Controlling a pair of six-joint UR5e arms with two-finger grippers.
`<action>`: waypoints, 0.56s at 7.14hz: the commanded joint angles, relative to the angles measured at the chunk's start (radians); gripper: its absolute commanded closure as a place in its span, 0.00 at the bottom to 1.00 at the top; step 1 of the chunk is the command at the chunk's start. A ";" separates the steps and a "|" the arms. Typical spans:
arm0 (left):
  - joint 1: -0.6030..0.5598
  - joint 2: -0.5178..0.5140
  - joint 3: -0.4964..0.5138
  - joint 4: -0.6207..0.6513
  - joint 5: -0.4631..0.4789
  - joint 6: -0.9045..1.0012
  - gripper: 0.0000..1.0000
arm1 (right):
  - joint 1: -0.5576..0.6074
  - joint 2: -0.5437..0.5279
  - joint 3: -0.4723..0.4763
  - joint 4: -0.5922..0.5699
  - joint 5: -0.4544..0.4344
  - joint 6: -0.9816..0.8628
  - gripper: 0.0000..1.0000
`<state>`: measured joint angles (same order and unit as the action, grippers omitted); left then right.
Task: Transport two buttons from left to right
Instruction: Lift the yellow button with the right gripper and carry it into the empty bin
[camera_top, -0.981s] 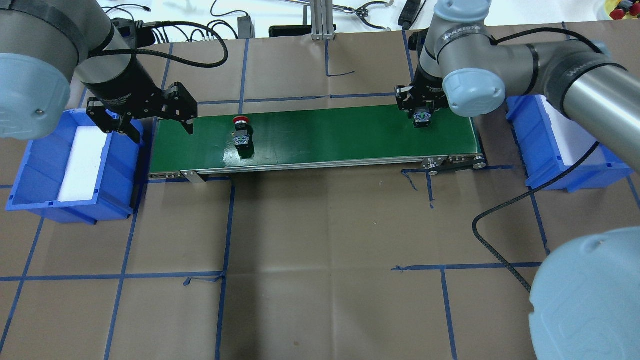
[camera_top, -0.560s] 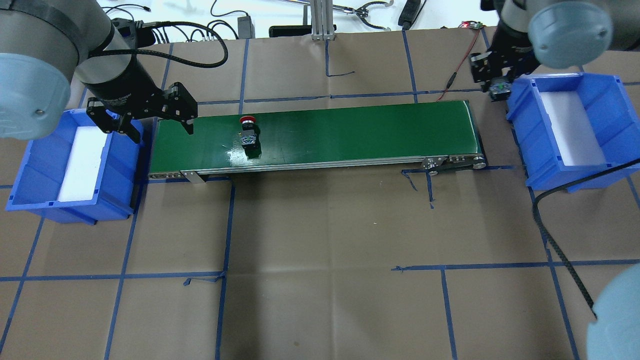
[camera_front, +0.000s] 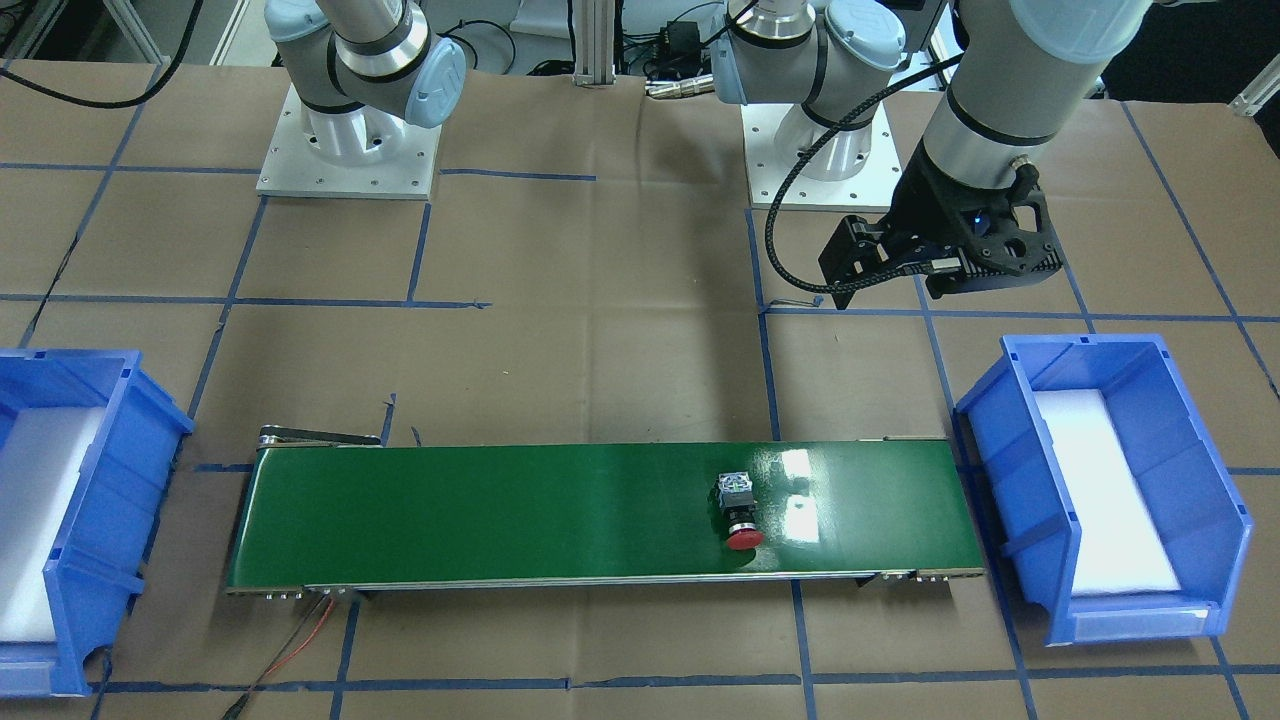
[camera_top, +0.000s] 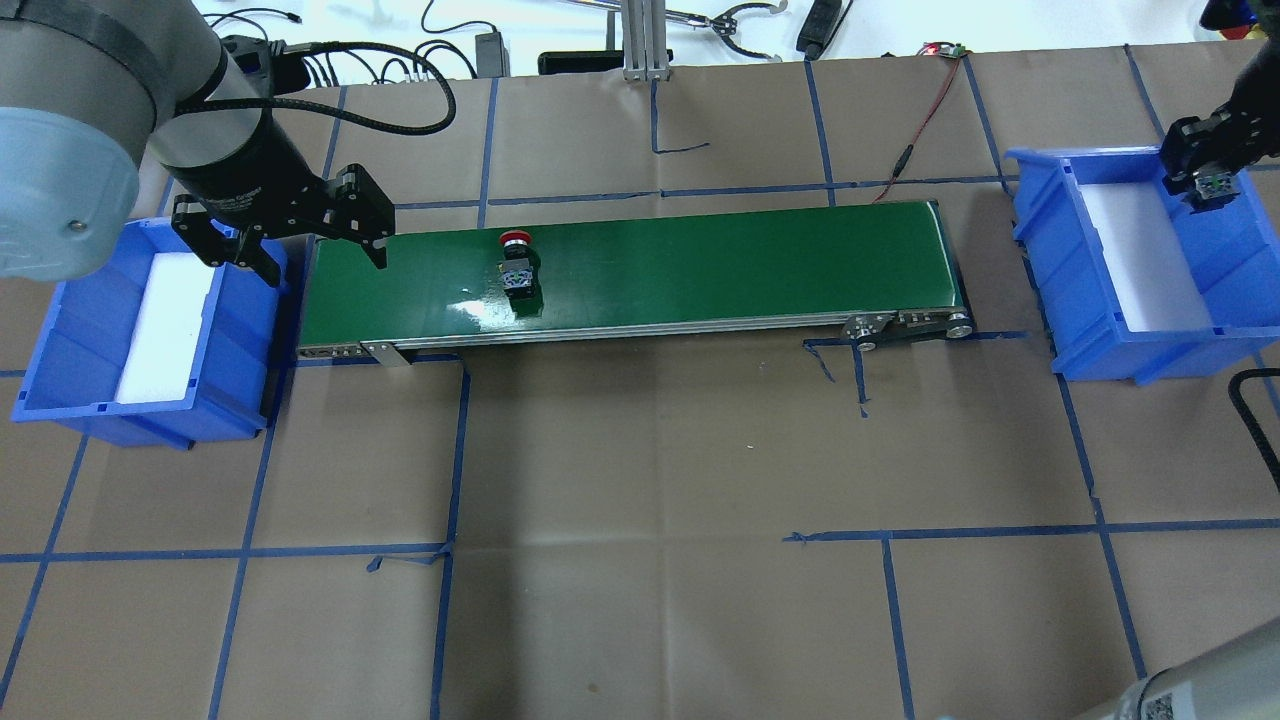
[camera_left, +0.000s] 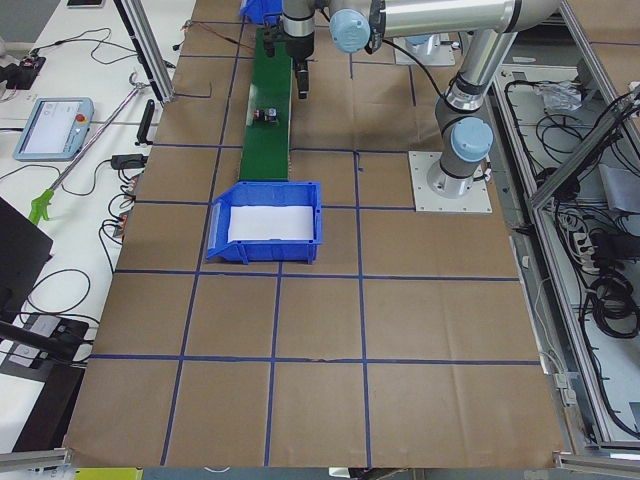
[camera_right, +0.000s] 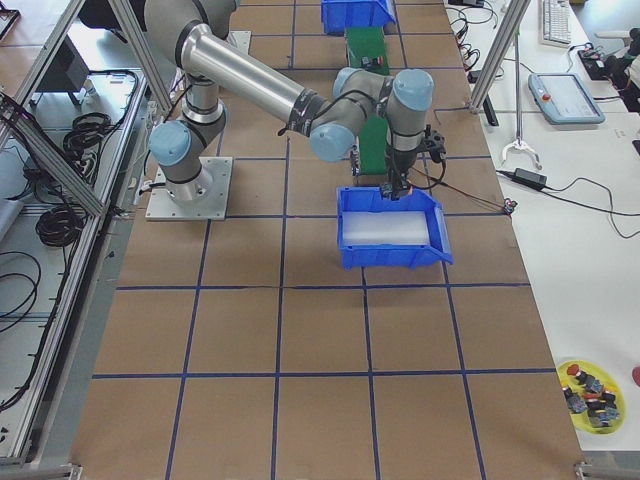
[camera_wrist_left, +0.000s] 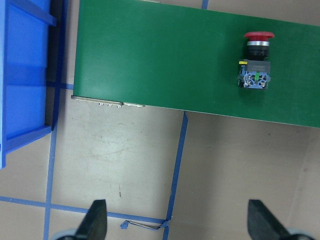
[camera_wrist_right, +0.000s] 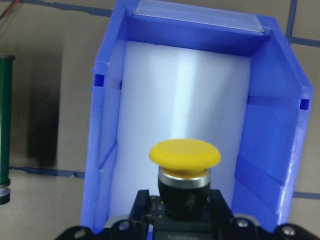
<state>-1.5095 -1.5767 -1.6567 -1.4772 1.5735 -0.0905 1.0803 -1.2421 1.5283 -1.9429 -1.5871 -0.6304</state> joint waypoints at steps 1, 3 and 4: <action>0.000 0.000 0.000 0.000 0.000 0.000 0.00 | -0.032 0.020 0.126 -0.166 0.015 -0.041 0.96; 0.000 0.000 0.000 0.000 0.000 0.000 0.00 | -0.089 0.035 0.209 -0.241 0.048 -0.064 0.96; 0.000 0.001 0.000 0.000 0.000 0.000 0.00 | -0.092 0.042 0.222 -0.241 0.047 -0.065 0.96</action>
<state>-1.5095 -1.5762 -1.6567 -1.4772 1.5738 -0.0905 1.0040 -1.2098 1.7210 -2.1674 -1.5442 -0.6908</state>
